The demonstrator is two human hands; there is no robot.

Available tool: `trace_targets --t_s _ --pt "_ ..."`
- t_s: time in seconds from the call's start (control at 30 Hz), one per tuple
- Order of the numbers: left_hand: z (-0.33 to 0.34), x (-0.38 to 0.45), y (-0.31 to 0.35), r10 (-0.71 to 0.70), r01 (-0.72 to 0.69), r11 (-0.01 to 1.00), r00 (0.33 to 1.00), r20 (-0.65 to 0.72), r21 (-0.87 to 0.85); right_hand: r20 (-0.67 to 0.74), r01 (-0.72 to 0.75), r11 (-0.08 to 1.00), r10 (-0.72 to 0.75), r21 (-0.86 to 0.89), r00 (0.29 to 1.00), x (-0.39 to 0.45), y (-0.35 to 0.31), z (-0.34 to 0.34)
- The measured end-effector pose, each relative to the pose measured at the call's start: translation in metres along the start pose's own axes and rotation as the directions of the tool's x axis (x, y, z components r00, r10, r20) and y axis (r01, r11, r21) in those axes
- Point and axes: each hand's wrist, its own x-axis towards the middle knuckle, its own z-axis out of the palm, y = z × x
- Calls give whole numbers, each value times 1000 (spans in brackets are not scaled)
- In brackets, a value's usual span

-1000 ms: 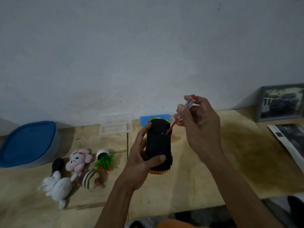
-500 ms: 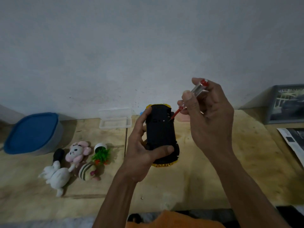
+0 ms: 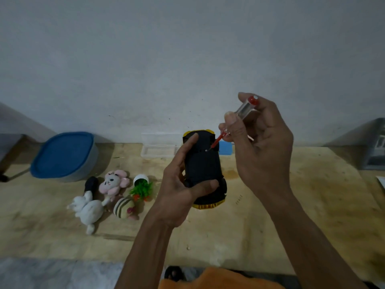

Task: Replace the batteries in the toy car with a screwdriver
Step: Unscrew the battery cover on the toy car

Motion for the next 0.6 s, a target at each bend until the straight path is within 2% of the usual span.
trace_targets --t_s 0.1,0.33,0.6 --pt "-1 -1 3 28 -27 999 1000 -13 39 -12 2 1000 -2 -1 1000 -1 -2 4" --pt "-1 -5 13 151 -148 958 989 7 247 -24 28 1000 -28 -8 999 -4 -4 8" --pt "-2 -8 19 164 -162 958 986 13 237 -47 48 999 -48 1 998 -7 -8 10"
